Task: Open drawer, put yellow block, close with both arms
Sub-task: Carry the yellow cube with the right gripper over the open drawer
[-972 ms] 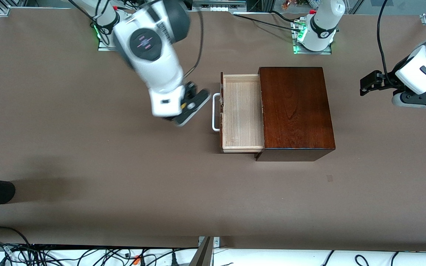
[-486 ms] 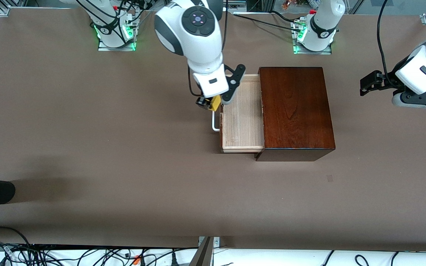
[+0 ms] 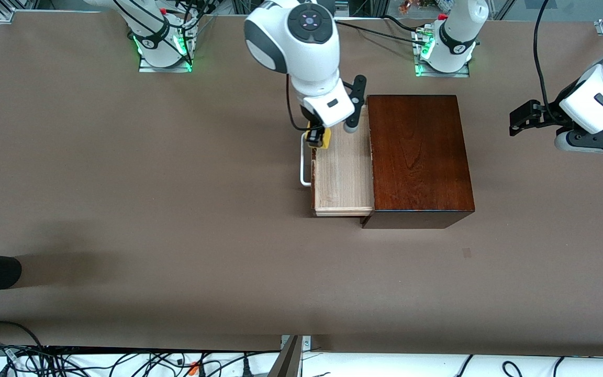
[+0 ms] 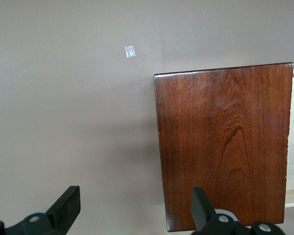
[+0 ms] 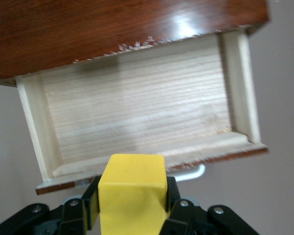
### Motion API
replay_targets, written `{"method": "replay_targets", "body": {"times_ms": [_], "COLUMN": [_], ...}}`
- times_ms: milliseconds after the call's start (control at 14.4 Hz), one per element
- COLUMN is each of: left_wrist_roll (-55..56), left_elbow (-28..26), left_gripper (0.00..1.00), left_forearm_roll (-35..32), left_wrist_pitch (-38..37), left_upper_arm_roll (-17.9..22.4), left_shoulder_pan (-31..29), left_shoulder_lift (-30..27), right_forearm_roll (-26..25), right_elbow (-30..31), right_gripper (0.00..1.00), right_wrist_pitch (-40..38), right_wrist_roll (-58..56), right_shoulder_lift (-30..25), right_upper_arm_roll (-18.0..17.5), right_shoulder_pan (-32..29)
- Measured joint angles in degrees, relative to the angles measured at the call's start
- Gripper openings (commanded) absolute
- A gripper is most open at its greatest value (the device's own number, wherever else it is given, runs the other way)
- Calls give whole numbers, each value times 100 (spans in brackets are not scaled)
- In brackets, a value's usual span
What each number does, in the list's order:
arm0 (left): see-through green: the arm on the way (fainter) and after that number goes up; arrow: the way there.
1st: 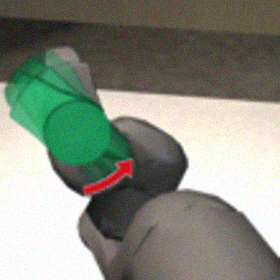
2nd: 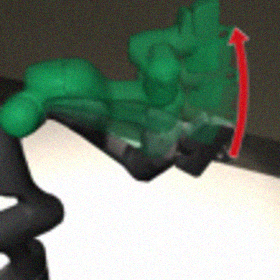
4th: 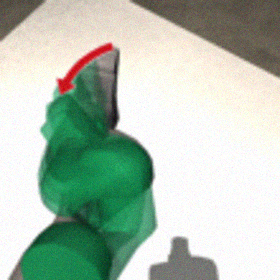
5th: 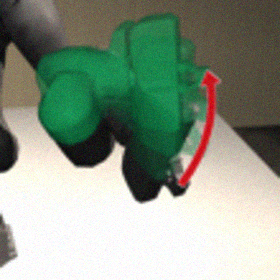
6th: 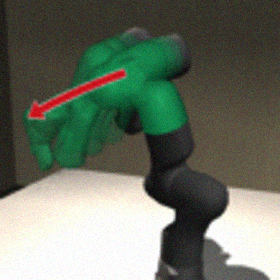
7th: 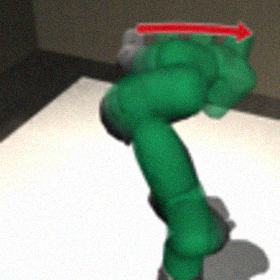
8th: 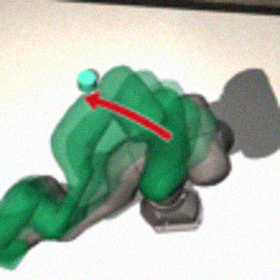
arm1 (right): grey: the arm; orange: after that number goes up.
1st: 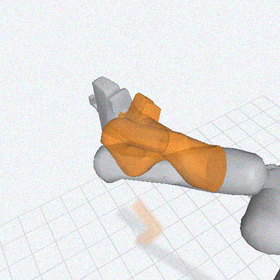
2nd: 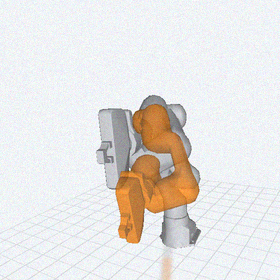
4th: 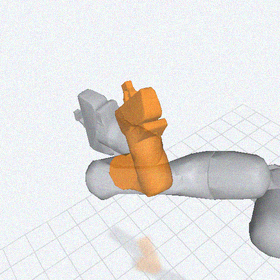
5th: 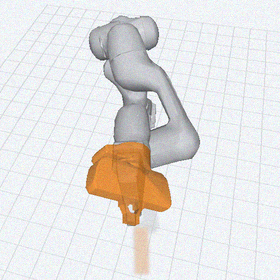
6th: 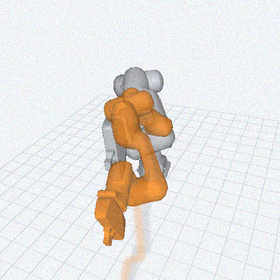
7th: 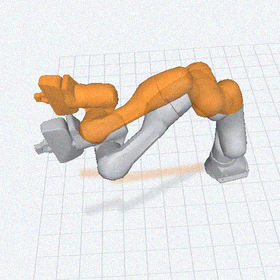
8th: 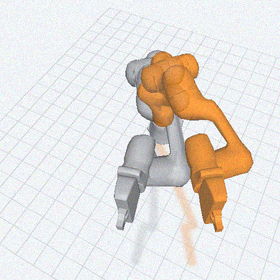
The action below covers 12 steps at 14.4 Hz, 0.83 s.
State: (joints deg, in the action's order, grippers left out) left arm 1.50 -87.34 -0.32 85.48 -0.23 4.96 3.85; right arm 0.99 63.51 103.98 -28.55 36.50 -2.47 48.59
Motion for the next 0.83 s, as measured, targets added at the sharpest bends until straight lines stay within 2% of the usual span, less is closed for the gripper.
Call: {"method": "replay_targets", "body": {"times_ms": [486,833], "left_wrist_roll": [0,0], "left_elbow": [0,0], "left_gripper": [100,100], "left_forearm_roll": [0,0], "left_wrist_pitch": [0,0], "left_upper_arm_roll": [0,0], "left_shoulder_pan": [6,7], "left_shoulder_lift": [0,0], "right_forearm_roll": [-1,-202], "right_elbow": [-214,-270], "right_gripper": [42,42], "right_wrist_pitch": [482,547], "right_wrist_roll": [-79,-100], "right_shoulder_lift": [728,890], "right_upper_arm_roll": [-8,-8], "right_shoulder_pan": [263,345]}}
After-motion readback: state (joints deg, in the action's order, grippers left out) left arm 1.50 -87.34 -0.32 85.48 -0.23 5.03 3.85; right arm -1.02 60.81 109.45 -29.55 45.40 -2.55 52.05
